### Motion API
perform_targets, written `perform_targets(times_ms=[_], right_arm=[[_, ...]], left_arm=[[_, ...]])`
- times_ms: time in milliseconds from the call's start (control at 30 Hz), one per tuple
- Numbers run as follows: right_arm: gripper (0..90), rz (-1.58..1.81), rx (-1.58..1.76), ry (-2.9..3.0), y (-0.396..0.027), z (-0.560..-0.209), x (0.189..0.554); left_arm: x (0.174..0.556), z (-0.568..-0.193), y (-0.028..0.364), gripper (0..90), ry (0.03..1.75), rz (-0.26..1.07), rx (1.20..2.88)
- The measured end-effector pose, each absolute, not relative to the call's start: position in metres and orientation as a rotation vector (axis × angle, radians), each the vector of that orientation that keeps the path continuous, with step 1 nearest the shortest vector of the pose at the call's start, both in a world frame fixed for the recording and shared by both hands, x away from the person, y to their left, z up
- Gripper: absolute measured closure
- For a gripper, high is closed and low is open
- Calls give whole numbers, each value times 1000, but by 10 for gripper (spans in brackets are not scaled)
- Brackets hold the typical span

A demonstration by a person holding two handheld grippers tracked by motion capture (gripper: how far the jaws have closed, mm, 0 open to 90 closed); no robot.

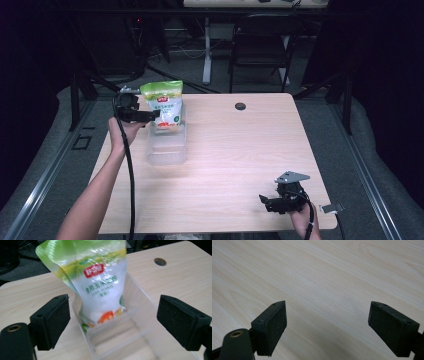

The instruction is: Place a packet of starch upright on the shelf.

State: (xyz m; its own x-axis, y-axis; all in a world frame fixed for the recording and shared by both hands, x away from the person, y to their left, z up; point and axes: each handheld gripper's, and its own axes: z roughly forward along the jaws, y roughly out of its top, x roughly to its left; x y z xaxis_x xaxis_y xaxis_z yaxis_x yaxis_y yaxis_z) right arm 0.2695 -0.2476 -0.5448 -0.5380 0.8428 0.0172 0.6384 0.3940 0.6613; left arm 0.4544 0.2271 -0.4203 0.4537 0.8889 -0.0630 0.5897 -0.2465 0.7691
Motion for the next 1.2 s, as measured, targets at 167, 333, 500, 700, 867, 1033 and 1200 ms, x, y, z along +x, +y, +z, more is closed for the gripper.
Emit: perform_targets(times_ms=[167,333,500,700,867,1033,1200], right_arm=[[148,894,1282,2347,-246,-545,269],[148,891,1281,2345,-246,-545,269],[148,897,1274,2353,-245,-545,268],[148,892,1263,2356,-245,-545,268],[148,885,1270,2351,-244,-545,268],[148,884,1264,2355,-243,-545,267],[148,886,1253,2357,-243,-546,268]], left_arm=[[406,-414,226,74,1164,475,1980],[370,-424,227,50,1142,453,2038],[335,-449,231,38,1165,414,2077],[309,-477,237,32,1204,369,2082],[295,-498,242,28,1203,323,2047],[294,-512,242,22,1160,255,2060],[299,-520,239,2,1137,208,2030]])
